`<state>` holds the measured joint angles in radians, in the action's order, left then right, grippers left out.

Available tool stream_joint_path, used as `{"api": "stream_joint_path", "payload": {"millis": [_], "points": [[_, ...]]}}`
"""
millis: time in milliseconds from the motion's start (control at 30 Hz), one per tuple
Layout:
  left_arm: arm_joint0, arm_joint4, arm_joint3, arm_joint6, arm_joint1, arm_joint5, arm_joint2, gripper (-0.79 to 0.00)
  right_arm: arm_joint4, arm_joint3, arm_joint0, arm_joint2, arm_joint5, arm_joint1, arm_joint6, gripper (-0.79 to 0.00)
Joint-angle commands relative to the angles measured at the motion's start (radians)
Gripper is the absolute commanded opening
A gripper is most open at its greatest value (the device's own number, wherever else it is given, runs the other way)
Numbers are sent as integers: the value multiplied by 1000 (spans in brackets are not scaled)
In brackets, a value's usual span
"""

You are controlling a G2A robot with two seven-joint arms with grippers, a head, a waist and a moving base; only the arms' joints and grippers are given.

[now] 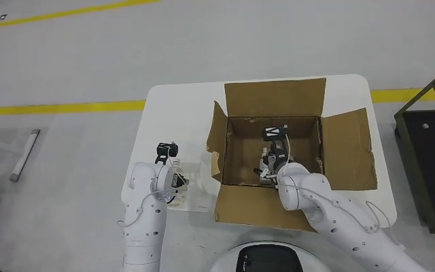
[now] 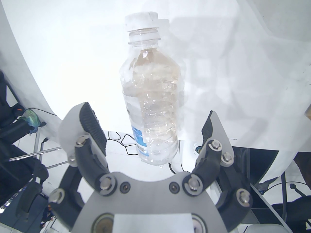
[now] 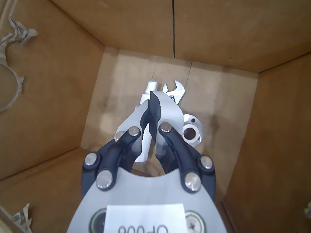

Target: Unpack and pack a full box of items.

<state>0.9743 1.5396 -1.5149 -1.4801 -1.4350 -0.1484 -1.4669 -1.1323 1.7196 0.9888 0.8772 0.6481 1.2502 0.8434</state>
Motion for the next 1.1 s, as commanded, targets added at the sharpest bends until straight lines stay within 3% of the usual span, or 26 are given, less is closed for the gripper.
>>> {"api": "stream_joint_path", "payload": {"millis": [0, 33, 100, 467, 533, 633, 1067], "points": [[0, 0, 0, 0, 0, 0, 0, 0, -37, -12, -8, -20, 7, 5, 46, -674], [0, 0, 0, 0, 0, 0, 0, 0, -35, -19, -14, -24, 13, 9, 68, -659], [0, 0, 0, 0, 0, 0, 0, 0, -51, -42, -32, -38, 13, 16, 100, -514], [0, 0, 0, 0, 0, 0, 0, 0, -80, -103, -67, -70, 27, 51, 150, -385], [0, 0, 0, 0, 0, 0, 0, 0, -79, -110, -64, -70, 26, 56, 149, -308], [0, 0, 0, 0, 0, 0, 0, 0, -68, -123, -61, -69, 20, 64, 147, -252], [0, 0, 0, 0, 0, 0, 0, 0, -67, -147, -59, -41, 14, 89, 153, -209]]}}
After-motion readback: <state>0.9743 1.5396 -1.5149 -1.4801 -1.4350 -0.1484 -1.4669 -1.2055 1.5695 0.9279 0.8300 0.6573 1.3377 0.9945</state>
